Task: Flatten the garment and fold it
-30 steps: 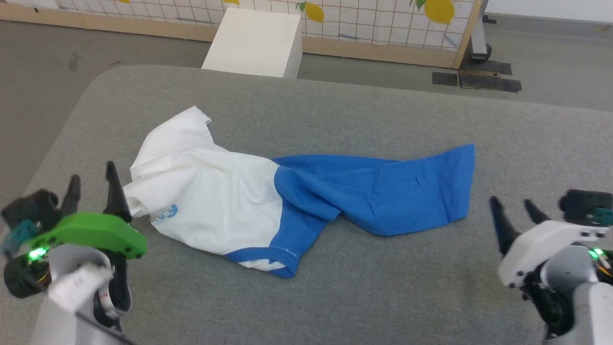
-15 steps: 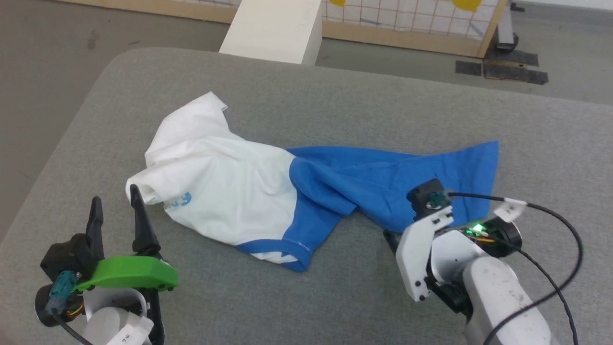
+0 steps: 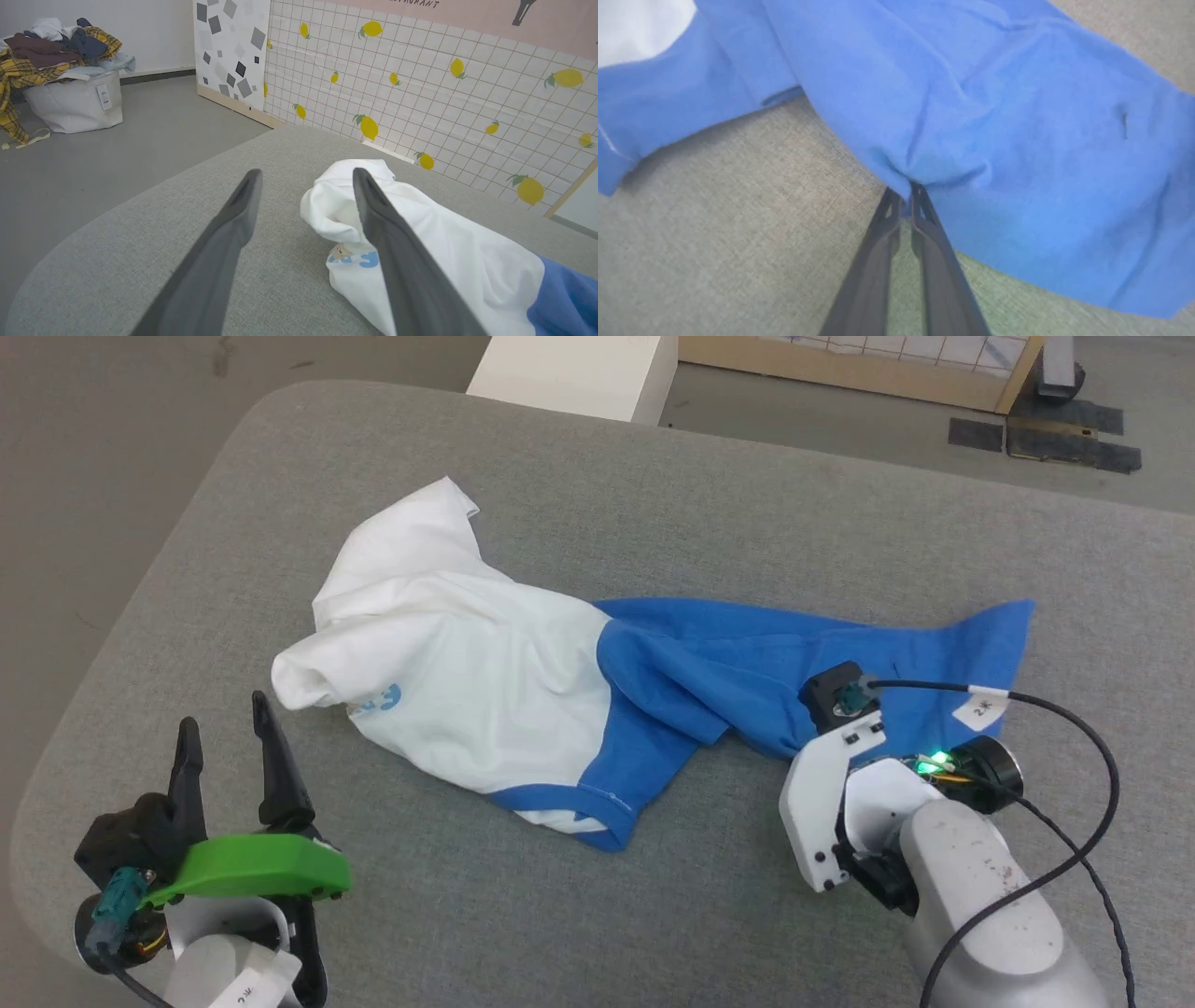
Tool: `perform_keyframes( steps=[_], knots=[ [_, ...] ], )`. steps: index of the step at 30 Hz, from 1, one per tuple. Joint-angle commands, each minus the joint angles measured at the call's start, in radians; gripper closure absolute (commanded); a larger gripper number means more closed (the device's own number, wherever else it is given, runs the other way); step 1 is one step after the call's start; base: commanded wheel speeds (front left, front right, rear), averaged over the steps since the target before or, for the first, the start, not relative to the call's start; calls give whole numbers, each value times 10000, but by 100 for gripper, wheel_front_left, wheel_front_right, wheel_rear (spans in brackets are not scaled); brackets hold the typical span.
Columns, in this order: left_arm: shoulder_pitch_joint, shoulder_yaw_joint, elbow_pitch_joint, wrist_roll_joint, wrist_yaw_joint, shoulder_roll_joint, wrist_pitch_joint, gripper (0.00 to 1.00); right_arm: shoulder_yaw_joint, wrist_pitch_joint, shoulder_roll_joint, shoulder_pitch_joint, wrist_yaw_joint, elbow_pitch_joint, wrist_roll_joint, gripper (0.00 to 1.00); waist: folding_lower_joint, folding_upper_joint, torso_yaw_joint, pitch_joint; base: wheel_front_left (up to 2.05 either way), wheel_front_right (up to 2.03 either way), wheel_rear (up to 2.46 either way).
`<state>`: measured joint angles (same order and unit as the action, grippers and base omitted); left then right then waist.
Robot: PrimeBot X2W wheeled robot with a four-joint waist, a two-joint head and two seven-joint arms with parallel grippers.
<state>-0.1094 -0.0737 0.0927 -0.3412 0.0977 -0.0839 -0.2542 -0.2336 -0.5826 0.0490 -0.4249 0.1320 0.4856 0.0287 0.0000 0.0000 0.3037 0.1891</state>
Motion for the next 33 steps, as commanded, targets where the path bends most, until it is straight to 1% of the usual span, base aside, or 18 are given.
perform_keyframes(
  steps=[1,5,9,11,14,16,20,24,26,28,29,30,33],
  knots=[
    [-32,-32,42,48,-62,74,-75,0,74,140,13,53,-13,99,130,100,0,0,-71,-57,0,0,0],
    [-32,-94,121,91,-129,123,-75,0,533,772,63,-53,-13,-534,574,100,0,0,-243,-205,0,0,0],
    [20,-152,158,117,-193,149,-75,0,1472,1040,322,0,-13,-1605,1035,100,0,0,-448,-340,0,0,0],
    [48,-180,177,138,-213,156,-75,0,2175,1003,591,125,-13,-2190,1067,100,0,0,-561,-410,0,0,0],
    [66,-211,213,165,-268,162,-75,0,3731,721,946,458,-13,-2849,970,100,0,0,-713,-499,0,0,0],
    [50,-187,219,172,-292,174,-75,0,4783,463,1207,721,-13,-3127,721,100,0,0,-775,-520,0,0,0],
    [5,-122,305,144,-336,194,-76,0,6656,-83,1500,1348,-13,-3454,242,100,0,0,-872,-515,0,0,0],
    [-94,-72,451,131,-404,190,-76,0,8358,-529,1525,1966,-13,-3417,-334,100,0,0,-932,-506,0,0,0],
    [-118,-53,546,117,-437,176,-76,0,8913,-805,1305,2307,-13,-3278,-608,100,0,0,-968,-538,0,0,0],
    [-101,-54,637,101,-456,145,-76,0,9064,-849,986,2414,-13,-3284,-589,100,0,0,-1044,-583,0,0,0],
    [-89,-40,678,91,-461,139,-66,0,9025,-651,839,2412,-13,-3387,-462,44,0,0,-1084,-598,0,0,0],
    [-82,-18,695,95,-452,137,-49,0,8901,-365,765,2422,-13,-3519,-355,0,0,0,-1121,-618,0,0,0],
    [-89,41,735,80,-463,118,34,0,8750,464,528,2345,-13,-3890,236,0,0,0,-1187,-702,0,0,0]
  ],
)
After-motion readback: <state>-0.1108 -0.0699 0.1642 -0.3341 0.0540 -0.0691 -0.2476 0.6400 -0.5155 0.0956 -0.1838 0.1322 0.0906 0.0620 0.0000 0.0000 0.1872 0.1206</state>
